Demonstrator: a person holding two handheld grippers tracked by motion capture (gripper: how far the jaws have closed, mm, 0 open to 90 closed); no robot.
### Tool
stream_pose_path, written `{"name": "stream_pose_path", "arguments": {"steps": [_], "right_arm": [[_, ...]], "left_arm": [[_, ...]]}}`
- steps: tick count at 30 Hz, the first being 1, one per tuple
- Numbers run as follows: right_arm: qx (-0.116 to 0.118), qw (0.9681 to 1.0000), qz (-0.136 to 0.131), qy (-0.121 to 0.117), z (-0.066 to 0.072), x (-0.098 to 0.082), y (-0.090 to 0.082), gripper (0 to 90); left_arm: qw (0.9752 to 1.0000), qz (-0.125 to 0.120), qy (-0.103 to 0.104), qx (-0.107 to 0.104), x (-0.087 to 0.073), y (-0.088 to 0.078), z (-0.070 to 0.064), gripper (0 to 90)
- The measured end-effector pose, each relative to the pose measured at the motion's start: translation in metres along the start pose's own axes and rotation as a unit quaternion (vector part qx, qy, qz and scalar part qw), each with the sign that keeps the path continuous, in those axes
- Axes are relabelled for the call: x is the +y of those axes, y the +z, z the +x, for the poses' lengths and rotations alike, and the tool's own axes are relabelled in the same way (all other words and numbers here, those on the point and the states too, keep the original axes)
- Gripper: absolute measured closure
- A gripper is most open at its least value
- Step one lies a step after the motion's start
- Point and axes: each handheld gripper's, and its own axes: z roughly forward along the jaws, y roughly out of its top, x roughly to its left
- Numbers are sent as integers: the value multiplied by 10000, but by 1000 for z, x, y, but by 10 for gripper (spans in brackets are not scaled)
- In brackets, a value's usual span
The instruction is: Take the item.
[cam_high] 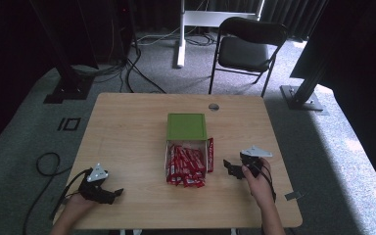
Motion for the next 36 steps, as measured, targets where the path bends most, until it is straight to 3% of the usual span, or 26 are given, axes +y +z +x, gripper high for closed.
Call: {"name": "stream_pose_path", "arguments": {"steps": [5, 14, 19, 25, 32, 36], "right_arm": [[40, 10000, 35, -70, -4, -8, -6, 184], [-221, 9995, 28, -206, -22, -24, -22, 180], [-230, 9990, 242, -302, -32, -34, -31, 179], [-176, 9985, 338, -401, -39, -43, -38, 167], [88, 9971, 465, -589, -40, -54, -41, 137], [164, 9969, 527, -561, -40, -59, -41, 136]], "left_arm": [[10000, 0, 0, 0, 0, 0, 0, 15], [10000, 10, 22, 1, 0, 0, 0, 15], [10000, 11, 22, 0, 0, 0, 0, 15], [10000, 9, 23, 1, 0, 0, 0, 15], [10000, 9, 23, 2, 0, 0, 0, 15], [10000, 5, 22, 2, 0, 0, 0, 15]]}}
